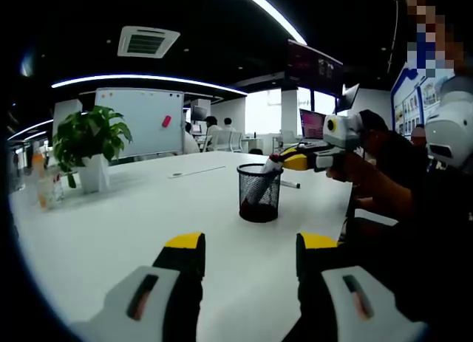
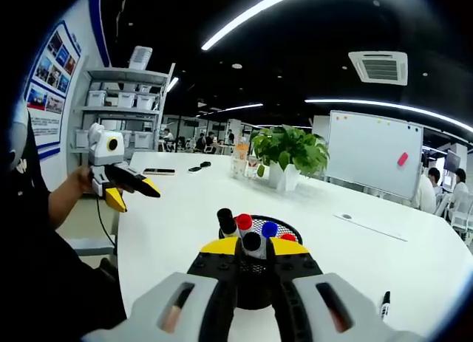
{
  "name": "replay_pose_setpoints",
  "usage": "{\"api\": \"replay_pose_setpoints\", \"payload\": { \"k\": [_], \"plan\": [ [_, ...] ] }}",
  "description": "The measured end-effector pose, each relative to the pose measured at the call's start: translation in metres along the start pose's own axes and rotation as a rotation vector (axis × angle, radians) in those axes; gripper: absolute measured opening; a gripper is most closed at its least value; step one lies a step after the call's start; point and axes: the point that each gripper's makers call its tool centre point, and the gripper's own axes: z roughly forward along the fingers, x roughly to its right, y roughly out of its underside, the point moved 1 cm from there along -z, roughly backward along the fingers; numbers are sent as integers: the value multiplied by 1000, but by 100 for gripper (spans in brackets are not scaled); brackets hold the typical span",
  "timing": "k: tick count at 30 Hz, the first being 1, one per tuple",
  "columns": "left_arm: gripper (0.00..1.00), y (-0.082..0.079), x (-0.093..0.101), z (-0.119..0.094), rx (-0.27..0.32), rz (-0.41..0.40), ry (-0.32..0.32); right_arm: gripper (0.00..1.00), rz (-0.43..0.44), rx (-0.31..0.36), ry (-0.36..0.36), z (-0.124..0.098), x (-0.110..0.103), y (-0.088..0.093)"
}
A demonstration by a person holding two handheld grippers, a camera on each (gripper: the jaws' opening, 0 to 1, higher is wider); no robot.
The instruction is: Pick up the whiteboard markers from the pen holder and place them facing the whiteboard neatly
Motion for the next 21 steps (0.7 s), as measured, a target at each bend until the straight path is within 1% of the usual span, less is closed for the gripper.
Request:
{"api": "replay_pose_setpoints", "payload": {
  "k": [3,6,14,21],
  "plan": [
    [51,0,1,1,1,-2,3,14,-8,0,8,1,0,0],
    [51,-1,1,1,2,0,3,14,-18,-3,27,1,3,-1],
    [51,0,0,1,-1,-2,2,13,12,-2,41,1,6,-1],
    [50,-1,1,1,-3,3,5,13,25,14,45,-3,7,-10]
  ]
}}
